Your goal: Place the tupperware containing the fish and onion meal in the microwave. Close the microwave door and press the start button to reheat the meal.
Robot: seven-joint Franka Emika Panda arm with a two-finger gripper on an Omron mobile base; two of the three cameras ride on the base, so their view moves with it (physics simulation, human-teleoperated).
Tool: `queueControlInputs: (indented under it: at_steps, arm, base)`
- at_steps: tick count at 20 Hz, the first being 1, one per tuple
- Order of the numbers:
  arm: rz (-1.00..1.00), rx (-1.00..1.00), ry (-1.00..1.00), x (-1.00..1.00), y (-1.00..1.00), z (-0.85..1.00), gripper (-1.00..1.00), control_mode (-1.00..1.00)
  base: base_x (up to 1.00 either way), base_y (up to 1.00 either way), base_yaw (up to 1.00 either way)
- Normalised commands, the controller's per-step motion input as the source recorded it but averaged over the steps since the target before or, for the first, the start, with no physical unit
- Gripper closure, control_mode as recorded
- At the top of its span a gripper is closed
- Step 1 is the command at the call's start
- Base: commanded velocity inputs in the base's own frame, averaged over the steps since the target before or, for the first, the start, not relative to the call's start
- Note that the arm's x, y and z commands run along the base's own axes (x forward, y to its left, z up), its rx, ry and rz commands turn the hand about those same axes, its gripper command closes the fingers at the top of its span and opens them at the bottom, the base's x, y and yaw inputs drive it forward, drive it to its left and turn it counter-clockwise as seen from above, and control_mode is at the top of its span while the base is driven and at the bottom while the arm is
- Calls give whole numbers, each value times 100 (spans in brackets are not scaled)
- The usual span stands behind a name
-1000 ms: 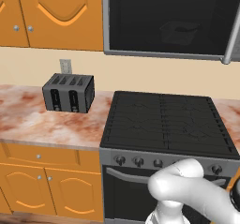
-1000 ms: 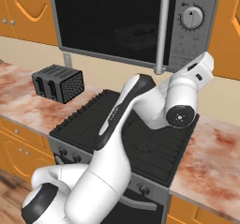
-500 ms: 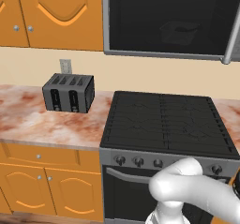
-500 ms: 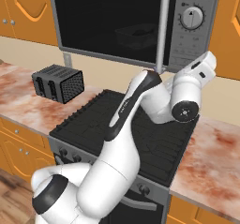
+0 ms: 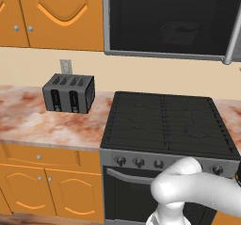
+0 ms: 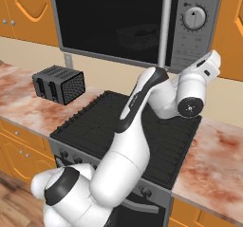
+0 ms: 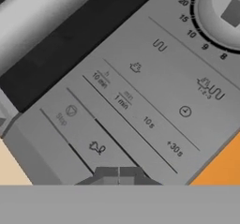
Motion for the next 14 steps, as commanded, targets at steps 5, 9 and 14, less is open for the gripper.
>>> queueControlInputs:
  at_steps: [5, 9, 14]
  arm:
    - [0, 0, 0, 25, -29, -1, 100, -100]
    - [0, 0, 0, 26, -24, -9, 100, -100]
    - [0, 0, 0, 29, -27, -8, 100, -100]
  base:
    - [0, 0, 0]
    - [0, 0, 0]
    - [0, 0, 0]
